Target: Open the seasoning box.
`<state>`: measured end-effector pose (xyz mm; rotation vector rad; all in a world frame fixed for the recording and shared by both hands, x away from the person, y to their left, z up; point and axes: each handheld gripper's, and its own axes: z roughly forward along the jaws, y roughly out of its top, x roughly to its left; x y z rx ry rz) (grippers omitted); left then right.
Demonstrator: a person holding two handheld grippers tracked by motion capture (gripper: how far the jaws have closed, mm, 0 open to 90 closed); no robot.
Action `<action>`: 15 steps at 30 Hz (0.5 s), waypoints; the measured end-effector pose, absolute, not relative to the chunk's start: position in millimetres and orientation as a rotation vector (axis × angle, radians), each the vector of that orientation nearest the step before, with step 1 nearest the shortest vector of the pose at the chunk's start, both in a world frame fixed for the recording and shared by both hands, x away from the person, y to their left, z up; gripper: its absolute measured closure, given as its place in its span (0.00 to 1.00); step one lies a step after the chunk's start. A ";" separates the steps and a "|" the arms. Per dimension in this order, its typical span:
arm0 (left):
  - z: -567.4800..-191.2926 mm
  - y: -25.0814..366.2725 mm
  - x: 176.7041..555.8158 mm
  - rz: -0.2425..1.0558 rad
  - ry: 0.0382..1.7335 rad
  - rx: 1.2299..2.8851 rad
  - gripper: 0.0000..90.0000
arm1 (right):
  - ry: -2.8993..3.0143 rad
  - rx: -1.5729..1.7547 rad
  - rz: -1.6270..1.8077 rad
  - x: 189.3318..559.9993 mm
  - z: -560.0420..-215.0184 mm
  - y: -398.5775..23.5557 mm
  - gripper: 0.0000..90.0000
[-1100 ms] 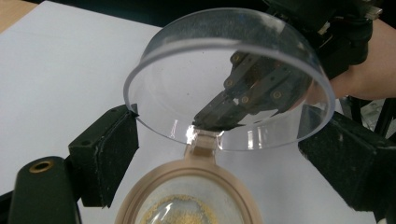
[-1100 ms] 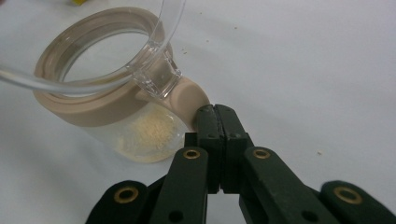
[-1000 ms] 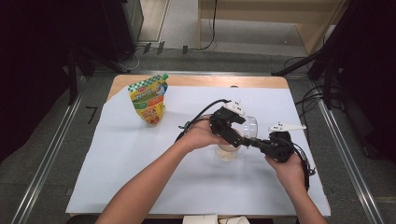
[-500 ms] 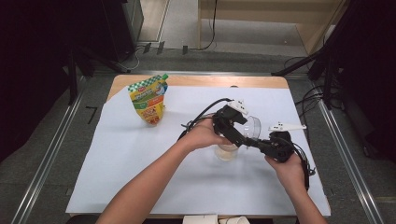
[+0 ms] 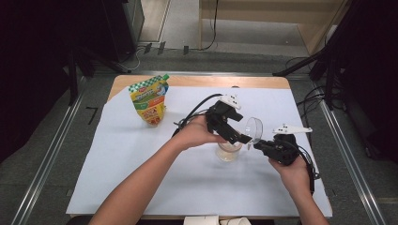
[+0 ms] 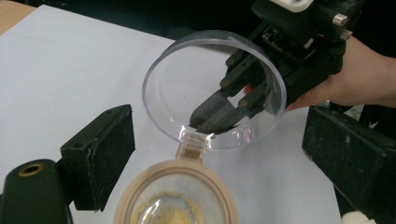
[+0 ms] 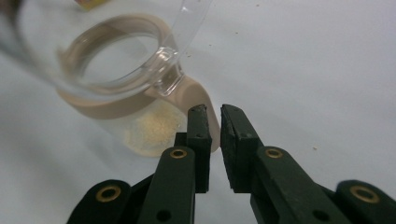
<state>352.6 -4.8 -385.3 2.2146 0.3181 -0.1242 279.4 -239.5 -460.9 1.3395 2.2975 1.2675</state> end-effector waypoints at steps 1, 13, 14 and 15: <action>-383.7 -1.5 352.1 -0.127 0.324 2.213 0.12 | 2.298 1.338 1.272 277.3 -460.1 -239.9 0.91; -378.5 47.2 343.6 -0.102 0.452 2.220 0.18 | 2.343 1.268 1.298 248.4 -452.0 -229.5 0.80; -379.6 51.1 342.9 -0.102 0.464 2.222 0.19 | 2.352 1.261 1.302 247.4 -452.1 -228.0 0.80; -380.9 54.7 342.1 -0.101 0.480 2.221 0.19 | 2.359 1.262 1.304 246.1 -452.3 -225.6 0.79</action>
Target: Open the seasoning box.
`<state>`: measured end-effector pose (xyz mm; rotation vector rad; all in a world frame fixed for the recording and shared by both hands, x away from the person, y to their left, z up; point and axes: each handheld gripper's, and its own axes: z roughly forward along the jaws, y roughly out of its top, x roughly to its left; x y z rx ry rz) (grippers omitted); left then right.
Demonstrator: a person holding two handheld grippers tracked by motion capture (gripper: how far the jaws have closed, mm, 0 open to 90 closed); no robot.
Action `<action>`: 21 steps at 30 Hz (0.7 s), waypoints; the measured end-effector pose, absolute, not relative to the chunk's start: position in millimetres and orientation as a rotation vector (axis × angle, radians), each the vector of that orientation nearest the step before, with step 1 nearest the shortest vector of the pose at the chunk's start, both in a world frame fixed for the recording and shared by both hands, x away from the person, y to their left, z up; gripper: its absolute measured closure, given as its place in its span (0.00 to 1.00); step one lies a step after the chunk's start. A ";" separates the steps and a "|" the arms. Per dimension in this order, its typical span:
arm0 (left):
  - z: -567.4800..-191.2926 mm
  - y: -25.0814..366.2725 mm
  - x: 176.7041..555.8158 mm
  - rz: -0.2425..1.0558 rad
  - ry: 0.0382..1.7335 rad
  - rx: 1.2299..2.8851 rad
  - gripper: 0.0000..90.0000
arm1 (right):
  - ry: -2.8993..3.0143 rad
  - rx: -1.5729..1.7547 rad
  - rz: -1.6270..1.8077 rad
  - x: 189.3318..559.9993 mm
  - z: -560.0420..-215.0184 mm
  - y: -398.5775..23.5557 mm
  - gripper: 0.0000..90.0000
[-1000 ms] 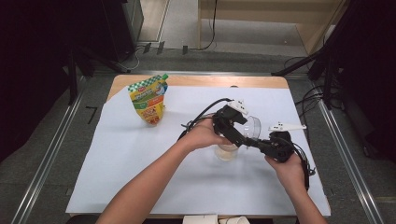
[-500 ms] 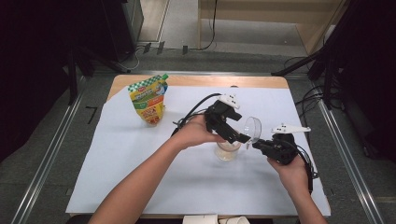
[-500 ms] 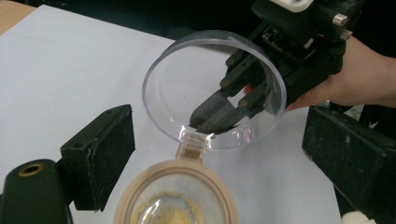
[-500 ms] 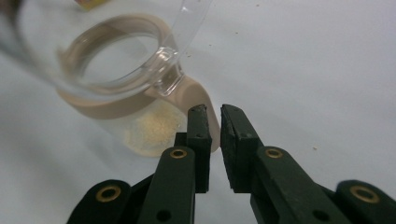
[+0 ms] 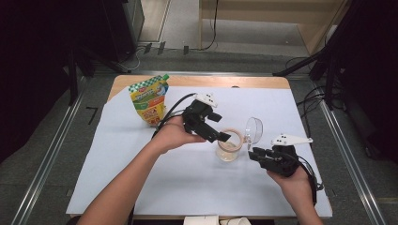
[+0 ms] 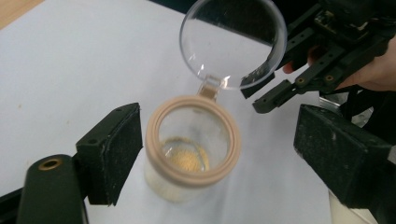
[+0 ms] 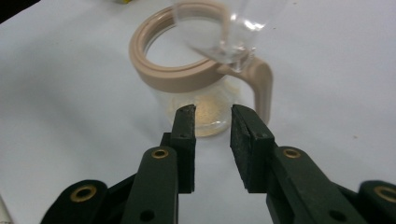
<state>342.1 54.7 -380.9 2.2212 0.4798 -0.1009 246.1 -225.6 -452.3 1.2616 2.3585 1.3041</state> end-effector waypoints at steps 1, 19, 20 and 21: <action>-382.6 58.2 341.3 -0.106 0.491 2.219 0.19 | 2.370 1.252 1.305 245.2 -452.4 -223.6 0.78; -400.2 104.7 327.7 -0.119 0.543 2.198 0.49 | 2.463 1.059 1.418 232.1 -453.8 -180.7 0.58; -400.4 107.7 328.6 -0.140 0.550 2.199 0.48 | 2.473 1.039 1.429 231.3 -454.2 -177.6 0.57; -400.8 110.3 329.4 -0.163 0.561 2.209 0.47 | 2.476 1.007 1.442 230.8 -455.2 -174.8 0.56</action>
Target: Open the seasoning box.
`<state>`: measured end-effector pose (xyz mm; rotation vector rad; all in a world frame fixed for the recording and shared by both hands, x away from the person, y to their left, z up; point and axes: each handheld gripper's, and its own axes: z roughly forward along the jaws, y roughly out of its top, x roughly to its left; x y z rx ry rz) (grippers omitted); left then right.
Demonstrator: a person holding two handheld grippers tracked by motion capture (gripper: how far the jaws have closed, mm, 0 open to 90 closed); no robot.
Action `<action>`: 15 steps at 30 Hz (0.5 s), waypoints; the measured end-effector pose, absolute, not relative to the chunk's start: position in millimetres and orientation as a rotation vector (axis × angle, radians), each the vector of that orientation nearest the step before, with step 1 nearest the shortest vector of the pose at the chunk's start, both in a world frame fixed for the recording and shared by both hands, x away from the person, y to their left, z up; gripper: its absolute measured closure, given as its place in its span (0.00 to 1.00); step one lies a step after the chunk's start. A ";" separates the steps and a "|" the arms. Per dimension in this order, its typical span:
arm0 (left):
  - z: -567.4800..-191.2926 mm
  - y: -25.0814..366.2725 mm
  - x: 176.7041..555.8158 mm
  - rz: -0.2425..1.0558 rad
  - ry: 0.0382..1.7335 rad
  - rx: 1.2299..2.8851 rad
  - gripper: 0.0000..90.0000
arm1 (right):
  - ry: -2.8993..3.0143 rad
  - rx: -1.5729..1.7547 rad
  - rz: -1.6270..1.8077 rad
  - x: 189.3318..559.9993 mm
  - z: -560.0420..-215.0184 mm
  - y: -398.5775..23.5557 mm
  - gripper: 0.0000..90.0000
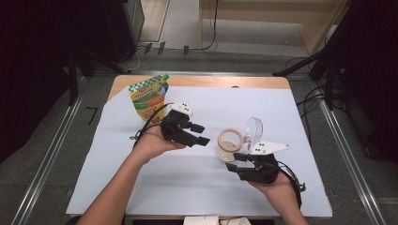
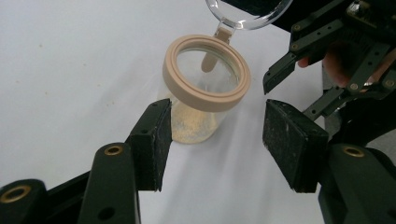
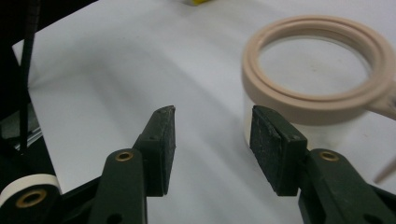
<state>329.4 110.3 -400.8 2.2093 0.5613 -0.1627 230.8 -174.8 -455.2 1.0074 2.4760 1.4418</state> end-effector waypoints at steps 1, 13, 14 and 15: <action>-401.5 112.4 330.1 -0.184 0.573 2.219 0.48 | 2.481 0.983 1.453 230.5 -456.0 -172.6 0.56; -399.4 150.6 331.3 -0.168 0.670 2.187 0.47 | 2.604 0.871 1.414 231.1 -465.6 -143.4 0.53; -399.0 155.3 332.3 -0.173 0.683 2.174 0.47 | 2.615 0.863 1.417 230.7 -465.7 -141.4 0.55; -398.2 159.9 333.0 -0.172 0.699 2.163 0.47 | 2.626 0.858 1.419 230.4 -465.9 -139.5 0.56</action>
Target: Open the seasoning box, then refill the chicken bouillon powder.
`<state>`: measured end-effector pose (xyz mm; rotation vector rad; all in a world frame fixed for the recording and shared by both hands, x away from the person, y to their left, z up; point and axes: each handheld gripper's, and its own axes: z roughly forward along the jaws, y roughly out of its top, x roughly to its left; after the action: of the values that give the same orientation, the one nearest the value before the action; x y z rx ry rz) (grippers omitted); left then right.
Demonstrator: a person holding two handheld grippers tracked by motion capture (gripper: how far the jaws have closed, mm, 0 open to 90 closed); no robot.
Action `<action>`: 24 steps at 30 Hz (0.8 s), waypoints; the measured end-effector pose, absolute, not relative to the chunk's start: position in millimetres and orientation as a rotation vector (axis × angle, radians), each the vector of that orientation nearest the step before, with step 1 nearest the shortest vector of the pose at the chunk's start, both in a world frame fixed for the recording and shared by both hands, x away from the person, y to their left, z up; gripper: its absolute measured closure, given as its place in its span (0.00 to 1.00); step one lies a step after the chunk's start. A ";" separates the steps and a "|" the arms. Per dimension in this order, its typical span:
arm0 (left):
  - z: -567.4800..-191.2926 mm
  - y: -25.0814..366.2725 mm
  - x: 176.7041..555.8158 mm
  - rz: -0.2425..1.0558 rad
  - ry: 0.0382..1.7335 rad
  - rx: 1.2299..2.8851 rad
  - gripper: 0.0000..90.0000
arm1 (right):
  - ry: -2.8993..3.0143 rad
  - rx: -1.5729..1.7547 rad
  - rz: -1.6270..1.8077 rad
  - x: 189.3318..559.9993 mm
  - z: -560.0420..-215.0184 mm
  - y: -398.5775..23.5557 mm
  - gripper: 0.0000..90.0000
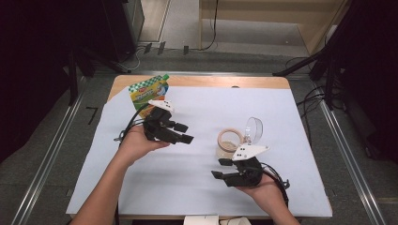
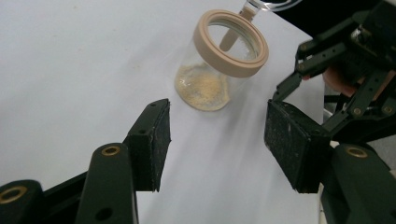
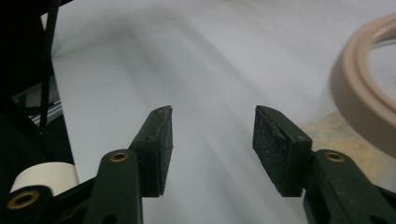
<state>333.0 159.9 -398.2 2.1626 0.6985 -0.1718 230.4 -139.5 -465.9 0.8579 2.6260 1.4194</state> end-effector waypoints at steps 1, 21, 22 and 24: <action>-397.3 164.5 333.3 -0.164 0.714 2.155 0.46 | 2.632 0.848 1.422 230.4 -466.3 -137.6 0.56; -381.8 234.7 329.4 -0.003 0.895 2.076 0.45 | 2.670 0.785 1.405 234.7 -467.2 -127.3 0.51; -381.7 238.0 329.8 0.004 0.905 2.072 0.44 | 2.670 0.787 1.406 234.9 -467.4 -127.3 0.51; -382.1 246.8 330.6 0.024 0.931 2.062 0.44 | 2.673 0.788 1.397 235.2 -467.9 -127.2 0.51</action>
<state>330.6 246.8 -382.1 2.0625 0.9308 0.0239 235.2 -127.2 -467.9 0.7882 2.6732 1.3972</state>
